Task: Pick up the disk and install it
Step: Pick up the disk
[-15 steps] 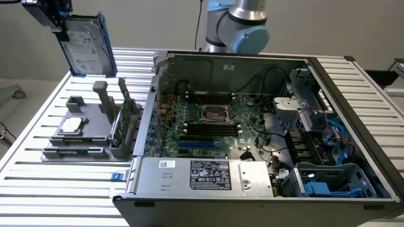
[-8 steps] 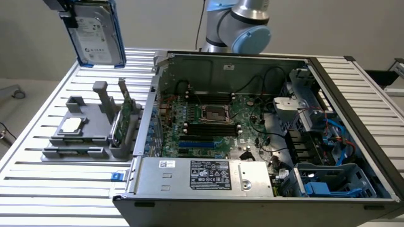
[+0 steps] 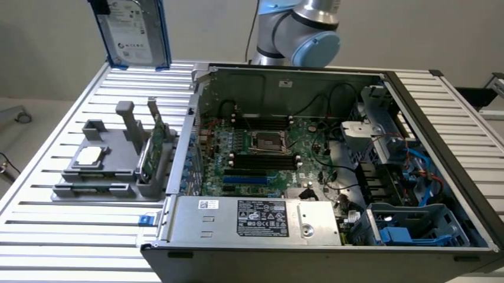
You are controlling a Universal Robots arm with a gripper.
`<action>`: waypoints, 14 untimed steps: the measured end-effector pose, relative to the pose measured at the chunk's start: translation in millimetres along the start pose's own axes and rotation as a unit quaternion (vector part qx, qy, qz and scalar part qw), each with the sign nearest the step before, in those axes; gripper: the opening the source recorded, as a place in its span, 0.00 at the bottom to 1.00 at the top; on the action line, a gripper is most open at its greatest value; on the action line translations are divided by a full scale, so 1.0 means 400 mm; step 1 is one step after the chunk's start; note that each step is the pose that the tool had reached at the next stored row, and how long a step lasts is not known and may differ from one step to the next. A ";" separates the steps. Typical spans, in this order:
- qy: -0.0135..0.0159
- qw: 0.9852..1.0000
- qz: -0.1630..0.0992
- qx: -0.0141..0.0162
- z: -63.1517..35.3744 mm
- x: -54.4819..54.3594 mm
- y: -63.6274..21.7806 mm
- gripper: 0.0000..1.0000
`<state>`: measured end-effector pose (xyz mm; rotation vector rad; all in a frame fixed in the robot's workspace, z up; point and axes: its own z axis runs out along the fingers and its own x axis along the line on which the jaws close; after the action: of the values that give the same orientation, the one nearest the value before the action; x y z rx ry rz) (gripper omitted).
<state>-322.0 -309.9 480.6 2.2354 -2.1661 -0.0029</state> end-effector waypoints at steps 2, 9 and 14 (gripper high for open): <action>0.000 1.000 0.000 -0.001 -0.023 0.004 -0.022 0.33; 0.000 1.000 0.000 -0.007 -0.081 0.018 -0.100 0.33; 0.000 1.000 0.000 -0.011 -0.099 0.029 -0.156 0.33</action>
<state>-258.4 -318.7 518.9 2.2244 -2.1551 -0.0274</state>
